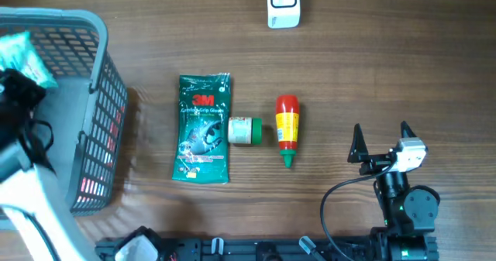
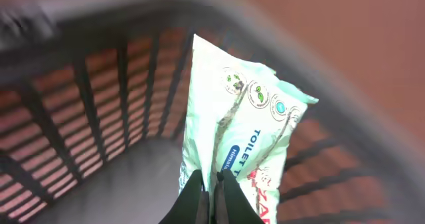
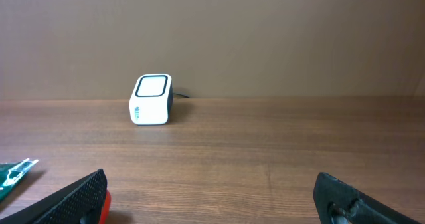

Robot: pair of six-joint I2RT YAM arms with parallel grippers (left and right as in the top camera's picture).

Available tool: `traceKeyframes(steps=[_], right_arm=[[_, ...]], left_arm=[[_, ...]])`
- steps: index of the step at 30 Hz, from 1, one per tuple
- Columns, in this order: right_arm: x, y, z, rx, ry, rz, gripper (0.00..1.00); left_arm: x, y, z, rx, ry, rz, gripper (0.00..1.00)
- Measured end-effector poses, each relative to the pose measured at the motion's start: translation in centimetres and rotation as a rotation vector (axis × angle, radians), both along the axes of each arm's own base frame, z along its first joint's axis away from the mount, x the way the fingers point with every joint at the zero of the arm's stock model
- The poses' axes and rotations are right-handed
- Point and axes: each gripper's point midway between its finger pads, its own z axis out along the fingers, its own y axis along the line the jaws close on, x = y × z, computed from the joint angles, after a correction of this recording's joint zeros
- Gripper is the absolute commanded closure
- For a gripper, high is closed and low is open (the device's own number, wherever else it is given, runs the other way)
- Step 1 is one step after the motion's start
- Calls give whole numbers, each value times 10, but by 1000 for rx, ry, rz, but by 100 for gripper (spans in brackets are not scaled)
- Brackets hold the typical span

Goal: Scan the item barcode
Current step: 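Place the wipes pack on the table right of the bottle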

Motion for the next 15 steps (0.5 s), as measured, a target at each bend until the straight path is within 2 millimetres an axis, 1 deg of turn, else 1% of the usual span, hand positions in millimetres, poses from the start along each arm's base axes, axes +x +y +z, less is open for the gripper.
traceKeyframes(steps=[1,2,4,5,7,8,9,10,12,13,14,15], right_arm=[[0,0,0,0,0,0,0],[0,0,0,0,0,0,0],[0,0,0,0,0,0,0],[0,0,0,0,0,0,0],[0,0,0,0,0,0,0],[0,0,0,0,0,0,0],[0,0,0,0,0,0,0],[0,0,0,0,0,0,0],[0,0,0,0,0,0,0],[0,0,0,0,0,0,0],[0,0,0,0,0,0,0],[0,0,0,0,0,0,0]], left_arm=[[-5,-14,21,-3,-66,-35,96],[-7,-28,35,-9,-112,-85,96],[-4,-62,52,-44,-178,-224,96],[0,-91,56,-82,-198,-342,96],[3,-124,53,-141,-190,-462,96],[5,-147,49,-180,-173,-533,96],[6,-180,44,-224,-150,-642,96],[6,-196,43,-238,-143,-692,96],[4,-234,42,-262,-125,-811,96],[1,-268,41,-274,-107,-910,96],[-3,-292,38,-283,-87,-974,96],[-5,-308,35,-289,-71,-1014,96]])
